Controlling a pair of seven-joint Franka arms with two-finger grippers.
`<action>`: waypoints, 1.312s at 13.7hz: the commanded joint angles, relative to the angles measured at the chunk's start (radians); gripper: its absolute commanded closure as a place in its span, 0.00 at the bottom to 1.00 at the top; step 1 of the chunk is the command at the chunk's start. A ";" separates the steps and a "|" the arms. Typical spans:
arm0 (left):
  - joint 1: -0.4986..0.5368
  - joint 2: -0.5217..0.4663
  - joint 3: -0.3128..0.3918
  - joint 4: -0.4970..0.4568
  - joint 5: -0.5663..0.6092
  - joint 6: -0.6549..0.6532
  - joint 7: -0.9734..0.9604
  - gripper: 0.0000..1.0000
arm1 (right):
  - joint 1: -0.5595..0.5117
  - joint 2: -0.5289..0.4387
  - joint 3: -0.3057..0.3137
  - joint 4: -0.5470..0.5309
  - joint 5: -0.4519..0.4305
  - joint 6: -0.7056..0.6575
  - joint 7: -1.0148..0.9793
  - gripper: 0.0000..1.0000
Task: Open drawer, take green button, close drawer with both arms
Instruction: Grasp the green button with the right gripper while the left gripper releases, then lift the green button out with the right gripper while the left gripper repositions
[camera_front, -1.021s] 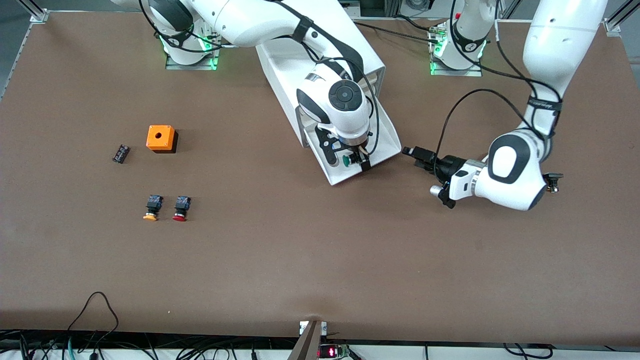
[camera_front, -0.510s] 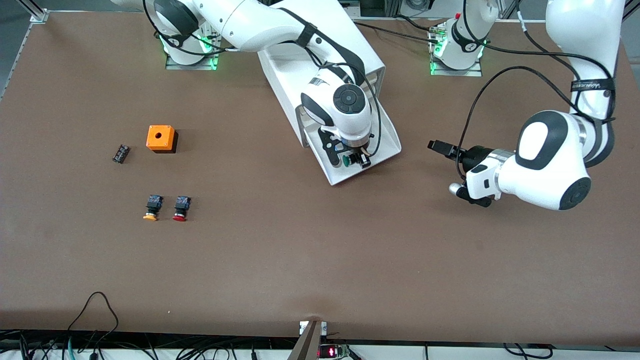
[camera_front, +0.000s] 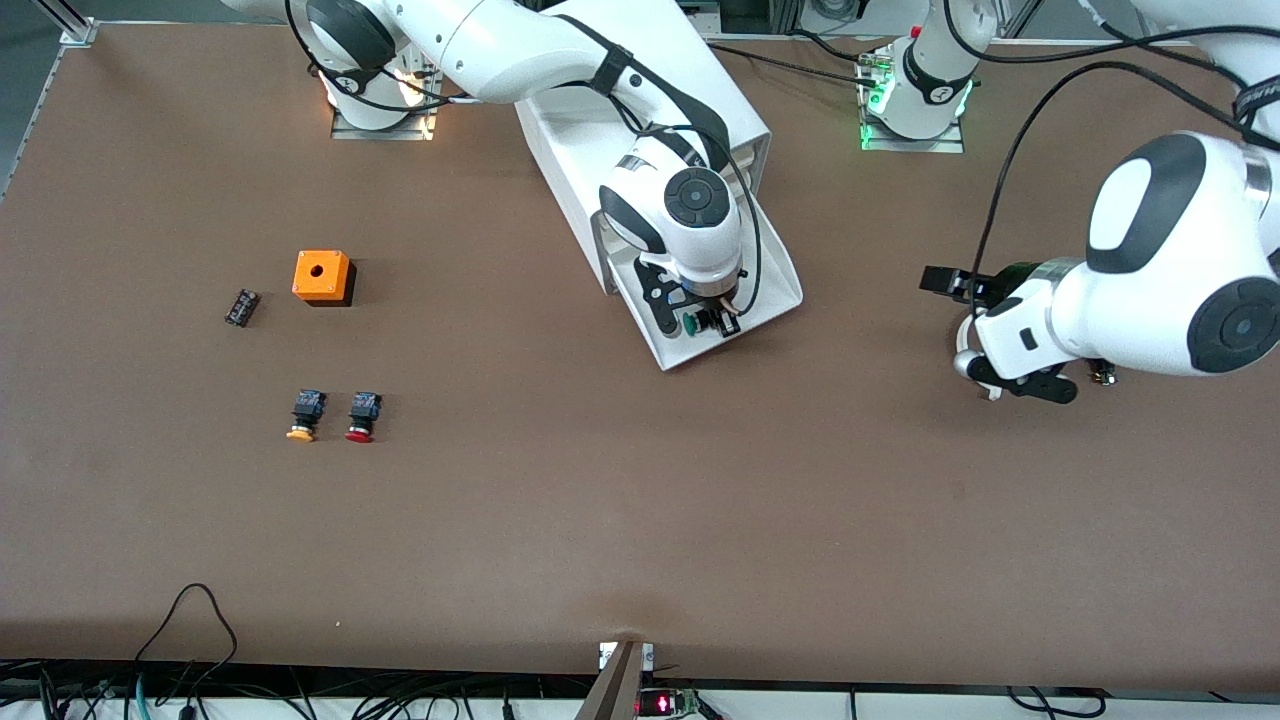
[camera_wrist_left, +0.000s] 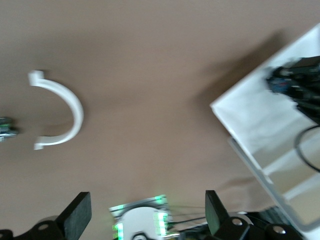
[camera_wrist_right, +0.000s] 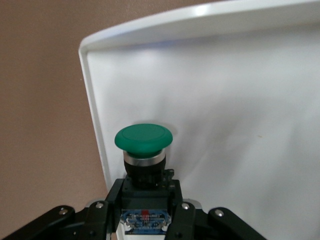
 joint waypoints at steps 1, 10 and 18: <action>-0.030 0.004 -0.001 0.056 0.129 -0.008 -0.006 0.00 | -0.045 -0.067 0.011 0.007 -0.014 -0.078 -0.073 1.00; -0.031 0.014 0.002 -0.039 0.032 0.270 -0.291 0.00 | -0.243 -0.269 0.011 -0.004 0.110 -0.398 -0.823 1.00; -0.188 0.027 0.004 -0.358 0.033 0.712 -0.701 0.00 | -0.485 -0.378 -0.003 -0.028 0.109 -0.649 -1.541 1.00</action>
